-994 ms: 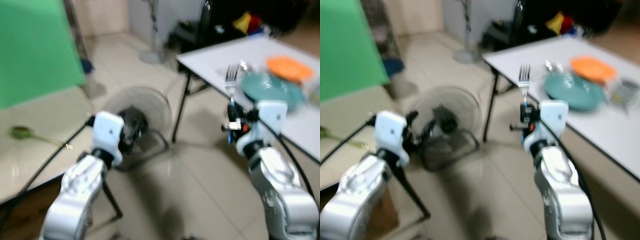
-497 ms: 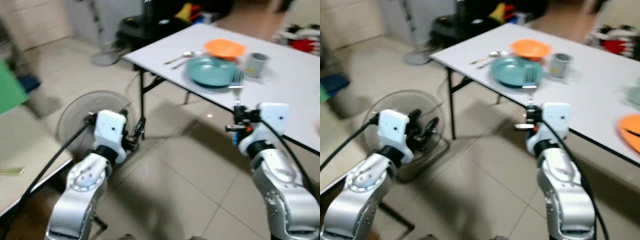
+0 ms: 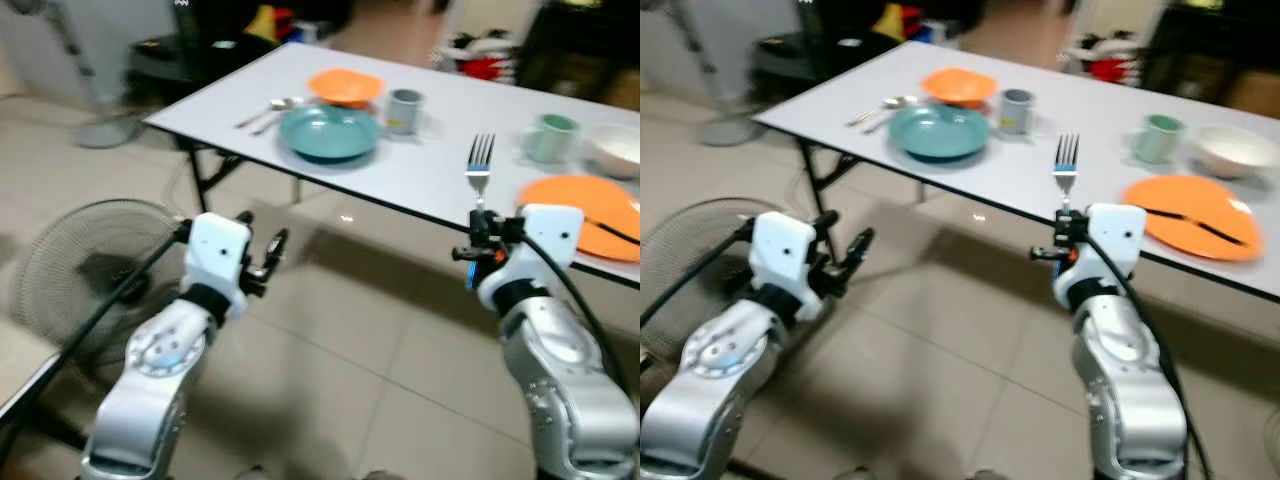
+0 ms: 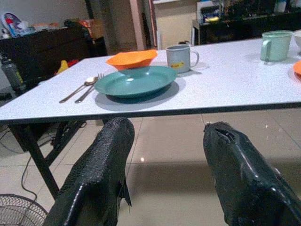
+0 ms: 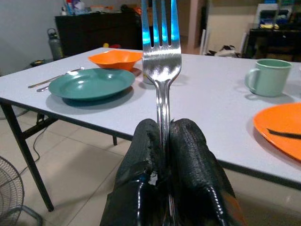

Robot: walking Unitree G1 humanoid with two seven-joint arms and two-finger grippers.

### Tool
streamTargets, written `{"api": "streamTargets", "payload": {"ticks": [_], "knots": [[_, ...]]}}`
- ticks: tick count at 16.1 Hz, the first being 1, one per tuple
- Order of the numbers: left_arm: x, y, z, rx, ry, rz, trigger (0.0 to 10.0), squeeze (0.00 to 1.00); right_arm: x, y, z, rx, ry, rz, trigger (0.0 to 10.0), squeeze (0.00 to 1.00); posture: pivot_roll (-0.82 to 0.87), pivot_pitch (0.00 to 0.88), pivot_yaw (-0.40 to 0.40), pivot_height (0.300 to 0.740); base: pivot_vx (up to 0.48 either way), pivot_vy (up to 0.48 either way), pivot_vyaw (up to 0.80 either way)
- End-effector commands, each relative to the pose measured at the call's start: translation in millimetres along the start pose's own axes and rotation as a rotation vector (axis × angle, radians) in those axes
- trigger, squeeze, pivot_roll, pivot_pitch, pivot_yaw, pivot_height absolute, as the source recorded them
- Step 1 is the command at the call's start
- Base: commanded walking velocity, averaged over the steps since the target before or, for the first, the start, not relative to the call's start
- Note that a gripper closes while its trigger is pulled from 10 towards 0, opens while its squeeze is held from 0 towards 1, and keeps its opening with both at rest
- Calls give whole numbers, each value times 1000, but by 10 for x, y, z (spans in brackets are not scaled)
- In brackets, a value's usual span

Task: Setting the table

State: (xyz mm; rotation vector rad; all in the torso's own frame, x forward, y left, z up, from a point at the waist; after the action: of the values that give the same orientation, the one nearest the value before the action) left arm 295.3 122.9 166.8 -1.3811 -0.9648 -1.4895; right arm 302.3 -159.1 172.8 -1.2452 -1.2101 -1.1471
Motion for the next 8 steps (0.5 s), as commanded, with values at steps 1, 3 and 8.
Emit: {"api": "streamTargets", "payload": {"ticks": [1,3,8], "knots": [[27,-6,1,2,8,-9,10000,0,14,2,24,13,3,0,10000,0,154,0,-11,727,0,0,-763],[36,-6,3,-2,6,-15,10000,0,4,-6,30,15,4,3,10000,0,153,0,-10,727,0,0,-766],[48,7,-15,-21,4,-22,10000,0,-7,-31,20,7,5,8,10000,0,144,0,-2,727,99,0,-765]]}}
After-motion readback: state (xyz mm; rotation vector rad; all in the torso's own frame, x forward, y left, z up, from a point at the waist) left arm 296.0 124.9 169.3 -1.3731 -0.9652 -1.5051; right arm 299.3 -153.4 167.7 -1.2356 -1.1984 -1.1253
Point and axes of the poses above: a point about 5 cm out from each wrist's last joint towards the gripper, its own y axis pointing out of the wrist towards the gripper, its own x axis along the axis of the wrist's last joint, z = x × y, the point moved 5 cm from there along y, pointing out of the wrist towards the gripper, and after that the axes turned 5 degrees about -y, right-handed, at the moved point
